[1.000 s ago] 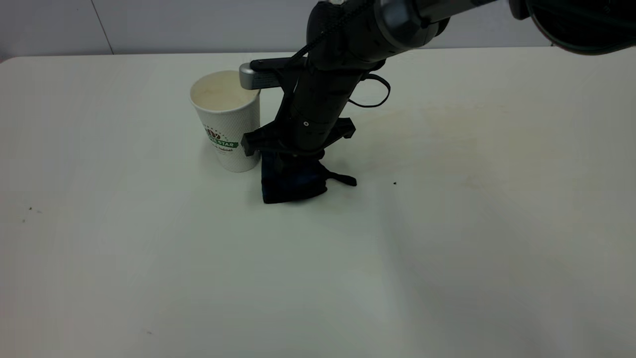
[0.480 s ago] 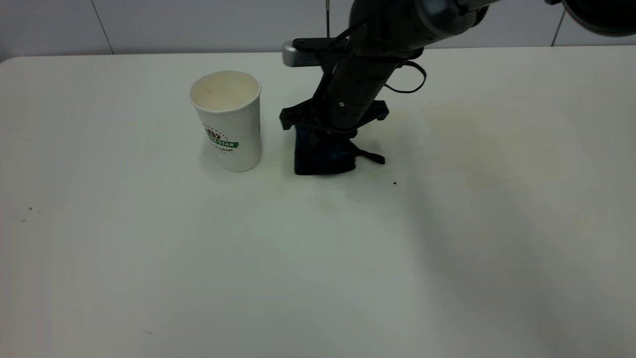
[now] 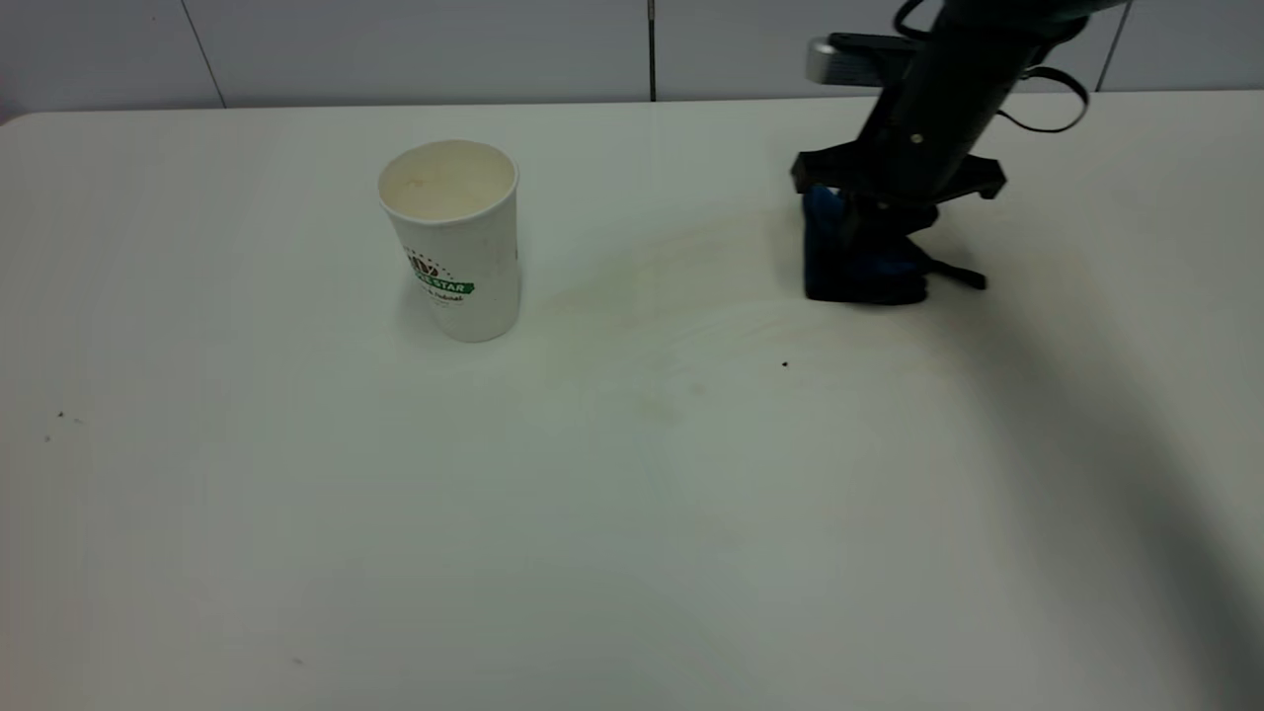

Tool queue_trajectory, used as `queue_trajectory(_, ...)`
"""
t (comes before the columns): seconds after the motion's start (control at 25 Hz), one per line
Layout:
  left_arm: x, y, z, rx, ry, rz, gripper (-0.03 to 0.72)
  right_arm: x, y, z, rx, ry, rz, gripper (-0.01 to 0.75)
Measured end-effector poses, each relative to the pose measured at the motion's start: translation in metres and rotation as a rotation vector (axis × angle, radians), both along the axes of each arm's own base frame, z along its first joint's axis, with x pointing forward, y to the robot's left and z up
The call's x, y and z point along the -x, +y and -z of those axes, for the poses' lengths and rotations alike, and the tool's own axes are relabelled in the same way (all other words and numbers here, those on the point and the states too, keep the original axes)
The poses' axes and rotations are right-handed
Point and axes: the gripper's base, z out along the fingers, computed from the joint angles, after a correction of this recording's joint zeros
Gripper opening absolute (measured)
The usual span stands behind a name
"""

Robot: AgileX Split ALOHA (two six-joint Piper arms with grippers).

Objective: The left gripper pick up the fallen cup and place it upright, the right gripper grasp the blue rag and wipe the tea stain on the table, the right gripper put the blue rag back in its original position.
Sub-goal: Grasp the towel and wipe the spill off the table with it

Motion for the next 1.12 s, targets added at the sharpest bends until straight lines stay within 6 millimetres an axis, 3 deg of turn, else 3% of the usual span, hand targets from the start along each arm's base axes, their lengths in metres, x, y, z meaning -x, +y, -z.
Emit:
queue_trajectory(0.12,0.0,0.0,0.0,0.0,0.0,0.0,0.278,0.001,-0.039,0.0,-0.002,0.063,0.061,0.083)
queue_trajectory(0.32,0.0,0.0,0.0,0.0,0.0,0.0,0.278,0.007,-0.085,0.001,-0.01,0.155,0.138,0.093)
queue_trajectory(0.56,0.0,0.0,0.0,0.0,0.0,0.0,0.278,0.012,-0.108,-0.001,0.046,0.213,0.176,0.132)
queue_trajectory(0.68,0.0,0.0,0.0,0.0,0.0,0.0,0.278,0.013,-0.11,-0.003,0.078,0.223,0.161,0.233)
queue_trajectory(0.88,0.0,0.0,0.0,0.0,0.0,0.0,0.278,0.019,-0.111,-0.022,0.124,0.276,0.097,0.584)
queue_trajectory(0.96,0.0,0.0,0.0,0.0,0.0,0.0,0.278,0.02,-0.112,-0.043,0.126,0.287,0.082,0.684)
queue_trajectory(1.12,0.0,0.0,0.0,0.0,0.0,0.0,0.278,0.025,-0.114,-0.105,0.124,0.282,0.075,0.724)
